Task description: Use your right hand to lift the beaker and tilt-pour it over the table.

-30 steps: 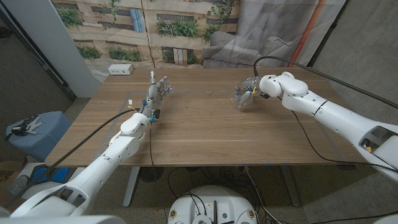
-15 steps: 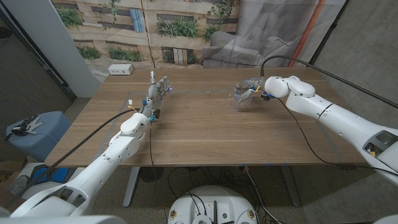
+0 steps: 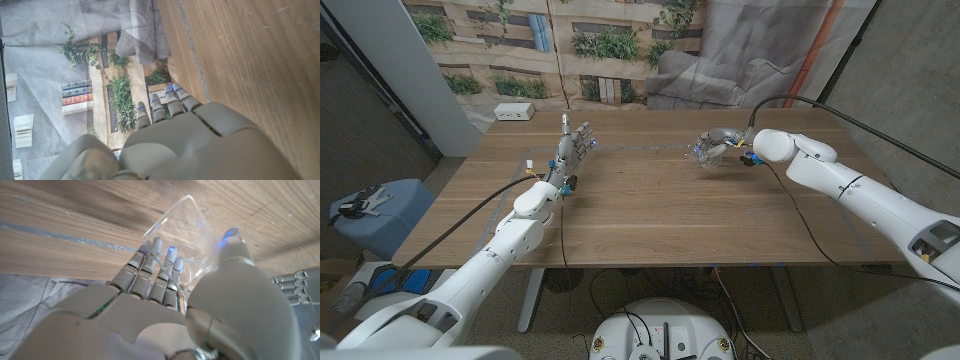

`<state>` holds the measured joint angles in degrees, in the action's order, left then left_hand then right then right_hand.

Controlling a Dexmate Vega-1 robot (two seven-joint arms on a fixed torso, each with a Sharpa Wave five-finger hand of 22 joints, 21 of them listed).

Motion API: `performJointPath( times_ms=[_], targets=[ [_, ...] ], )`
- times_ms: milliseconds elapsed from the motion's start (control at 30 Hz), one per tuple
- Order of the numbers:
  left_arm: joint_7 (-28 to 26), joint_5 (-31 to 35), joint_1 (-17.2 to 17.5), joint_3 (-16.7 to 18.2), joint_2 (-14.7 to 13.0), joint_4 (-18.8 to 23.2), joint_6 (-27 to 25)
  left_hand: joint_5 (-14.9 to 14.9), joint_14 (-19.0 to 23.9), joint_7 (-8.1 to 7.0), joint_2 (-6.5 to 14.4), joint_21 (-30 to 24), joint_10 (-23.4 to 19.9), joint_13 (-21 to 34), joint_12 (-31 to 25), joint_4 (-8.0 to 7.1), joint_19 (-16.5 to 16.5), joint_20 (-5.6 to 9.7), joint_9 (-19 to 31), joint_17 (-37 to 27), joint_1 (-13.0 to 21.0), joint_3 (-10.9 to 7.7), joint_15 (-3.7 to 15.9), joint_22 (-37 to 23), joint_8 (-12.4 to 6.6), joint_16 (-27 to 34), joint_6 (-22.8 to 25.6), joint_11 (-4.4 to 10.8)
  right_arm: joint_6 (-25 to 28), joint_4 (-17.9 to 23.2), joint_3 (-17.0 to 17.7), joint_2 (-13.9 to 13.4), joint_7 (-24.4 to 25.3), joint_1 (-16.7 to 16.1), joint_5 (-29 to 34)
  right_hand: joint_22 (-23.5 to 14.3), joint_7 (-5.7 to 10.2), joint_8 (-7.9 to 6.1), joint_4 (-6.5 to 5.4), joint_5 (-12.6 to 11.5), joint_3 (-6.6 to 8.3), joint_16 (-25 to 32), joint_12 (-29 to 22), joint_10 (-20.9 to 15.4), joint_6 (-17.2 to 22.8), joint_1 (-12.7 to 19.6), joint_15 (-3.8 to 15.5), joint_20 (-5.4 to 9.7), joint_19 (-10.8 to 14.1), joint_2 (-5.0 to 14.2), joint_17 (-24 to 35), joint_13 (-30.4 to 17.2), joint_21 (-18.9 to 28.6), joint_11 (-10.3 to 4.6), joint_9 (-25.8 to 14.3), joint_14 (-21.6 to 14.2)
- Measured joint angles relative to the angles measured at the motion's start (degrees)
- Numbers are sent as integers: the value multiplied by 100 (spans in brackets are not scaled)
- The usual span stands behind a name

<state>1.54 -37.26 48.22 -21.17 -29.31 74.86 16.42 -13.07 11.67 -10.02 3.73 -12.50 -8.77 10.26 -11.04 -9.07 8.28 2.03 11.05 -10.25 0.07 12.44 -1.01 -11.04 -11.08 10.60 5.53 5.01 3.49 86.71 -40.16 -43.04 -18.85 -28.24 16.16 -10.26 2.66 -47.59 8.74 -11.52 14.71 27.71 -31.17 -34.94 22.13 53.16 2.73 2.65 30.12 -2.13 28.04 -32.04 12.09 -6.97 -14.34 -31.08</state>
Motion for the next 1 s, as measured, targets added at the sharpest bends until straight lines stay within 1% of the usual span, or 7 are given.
performJointPath(
  times_ms=[167, 200, 300, 533, 867, 900, 1000],
  targets=[
    [0, 0, 1, 0, 0, 1, 0, 0, 0, 0, 0, 0, 0, 0, 0, 0, 0, 0, 0, 0, 0, 0, 0, 0, 0, 0, 0, 0, -85, -20, 65, 0, 250, -83, -370, 0, 0, -1, 0, 0, 0, 0, -17, -12, 0, 0, 36, 0, 0, 0, 0, -5, 0, 11, 1, -49],
    [0, 0, 2, 0, 0, 1, 0, 0, 0, 0, 0, 0, 0, 0, 0, 0, 0, 0, 0, 0, 0, 0, 0, 0, 0, 0, 0, 0, -104, -66, 161, 22, 293, -198, -440, 0, 0, -1, 0, 0, 0, 0, -22, -22, 0, 0, 36, 0, 0, 0, 11, -5, 0, 22, 1, -49],
    [0, 0, 3, 0, 1, 1, 0, 0, 0, 0, 0, 0, 0, 0, 0, 0, 0, 0, 0, 0, 0, 0, 0, 0, 0, 0, 0, 0, -145, -66, 161, 22, 430, -198, -649, 0, -20, 0, 0, 0, 0, 0, -22, -31, 20, 0, 36, 1, 1, 0, 27, -5, 0, 31, 2, -49],
    [0, 0, 4, 0, 1, 1, 1, 0, 0, 0, 0, 0, 0, 0, 0, 0, 0, 0, 0, 0, 0, 0, 0, 0, 0, 0, 0, 0, -234, -213, 368, 158, 687, -459, -1194, 0, -31, 1, 0, 0, 0, 0, -22, -52, 31, 0, 36, 22, 23, 0, 26, -4, 0, 52, 21, -48],
    [0, -1, 5, 1, 0, 1, 1, 0, 0, 0, 0, 0, 0, 0, 0, 0, 0, 0, 0, 0, 0, 0, 0, 0, 0, 0, 0, 0, -367, -335, 489, 299, 1056, -628, -1841, 0, -53, -33, 27, 0, 27, 0, -21, -52, 53, 0, 35, 1, 43, 0, 26, 16, 22, 52, 30, -111],
    [0, -2, 5, 1, -1, 1, 1, 0, 0, 0, 0, 0, 0, 0, 0, 0, 0, 0, 0, 0, 0, 0, 0, 0, 0, 0, 0, 0, -386, -401, 562, 391, 1125, -726, -1951, 0, -62, -33, 27, 0, 27, 0, -21, -63, 62, 0, 36, 4, 47, 0, 26, 17, 22, 63, 30, -110],
    [0, -2, 5, 1, -1, 1, 1, 0, 0, 0, 0, 0, 0, 0, 0, 0, 0, 0, 0, 0, 0, 0, 0, 0, 0, 0, 0, 0, -424, -408, 570, 401, 1251, -738, -2133, 0, -73, -67, 26, 0, 26, 0, -33, -82, 72, 0, 35, 31, 74, 0, 53, 13, 22, 82, 34, -110]
  ],
)
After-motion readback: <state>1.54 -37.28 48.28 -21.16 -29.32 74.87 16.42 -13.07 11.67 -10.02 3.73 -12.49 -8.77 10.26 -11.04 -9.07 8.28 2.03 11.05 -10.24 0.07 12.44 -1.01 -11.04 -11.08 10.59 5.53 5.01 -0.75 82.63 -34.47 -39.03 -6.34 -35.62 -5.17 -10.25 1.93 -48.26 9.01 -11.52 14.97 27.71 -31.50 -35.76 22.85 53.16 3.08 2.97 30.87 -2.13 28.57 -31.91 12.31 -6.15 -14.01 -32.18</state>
